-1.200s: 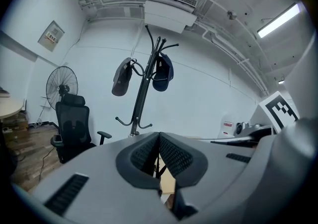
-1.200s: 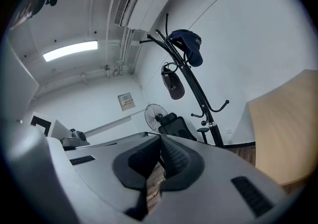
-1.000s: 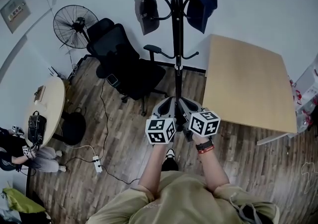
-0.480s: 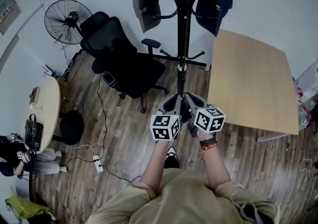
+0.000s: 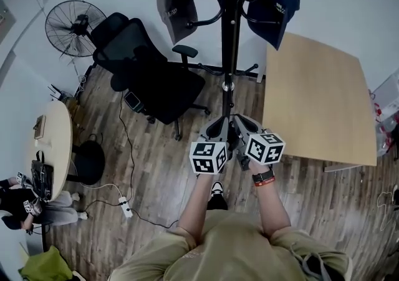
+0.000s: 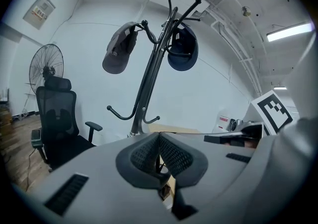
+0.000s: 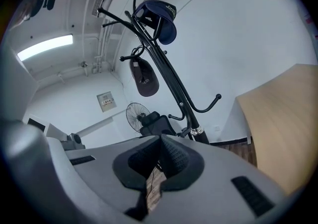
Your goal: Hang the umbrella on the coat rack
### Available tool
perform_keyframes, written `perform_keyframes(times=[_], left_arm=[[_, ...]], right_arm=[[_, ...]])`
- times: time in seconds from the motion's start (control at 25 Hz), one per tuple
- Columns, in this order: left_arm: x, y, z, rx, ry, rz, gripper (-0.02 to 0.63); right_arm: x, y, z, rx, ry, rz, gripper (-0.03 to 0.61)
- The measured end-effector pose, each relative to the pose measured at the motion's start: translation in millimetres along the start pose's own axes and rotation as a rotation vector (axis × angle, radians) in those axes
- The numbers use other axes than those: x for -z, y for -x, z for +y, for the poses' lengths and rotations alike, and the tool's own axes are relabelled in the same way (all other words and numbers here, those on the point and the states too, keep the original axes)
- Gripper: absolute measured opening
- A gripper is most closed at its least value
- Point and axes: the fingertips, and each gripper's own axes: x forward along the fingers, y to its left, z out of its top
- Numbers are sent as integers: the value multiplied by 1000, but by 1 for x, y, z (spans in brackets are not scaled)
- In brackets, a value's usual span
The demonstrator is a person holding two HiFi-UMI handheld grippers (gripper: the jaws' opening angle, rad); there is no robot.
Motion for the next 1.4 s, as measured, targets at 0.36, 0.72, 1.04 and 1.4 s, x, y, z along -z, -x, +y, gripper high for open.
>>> perform_keyframes(times=[0.36, 0.72, 1.04, 1.4], left_arm=[[3, -39, 19, 22, 9, 30, 25], [3, -80, 38, 30, 19, 43, 25], [5, -104, 54, 54, 27, 43, 25], [7, -131, 70, 56, 15, 63, 25]], right_arm=[[-5, -27, -30, 42, -28, -2, 14], [-11, -57, -58, 67, -48, 1, 14], [-13, -75, -77, 90, -57, -5, 14], [-15, -100, -95, 105, -66, 6, 14]])
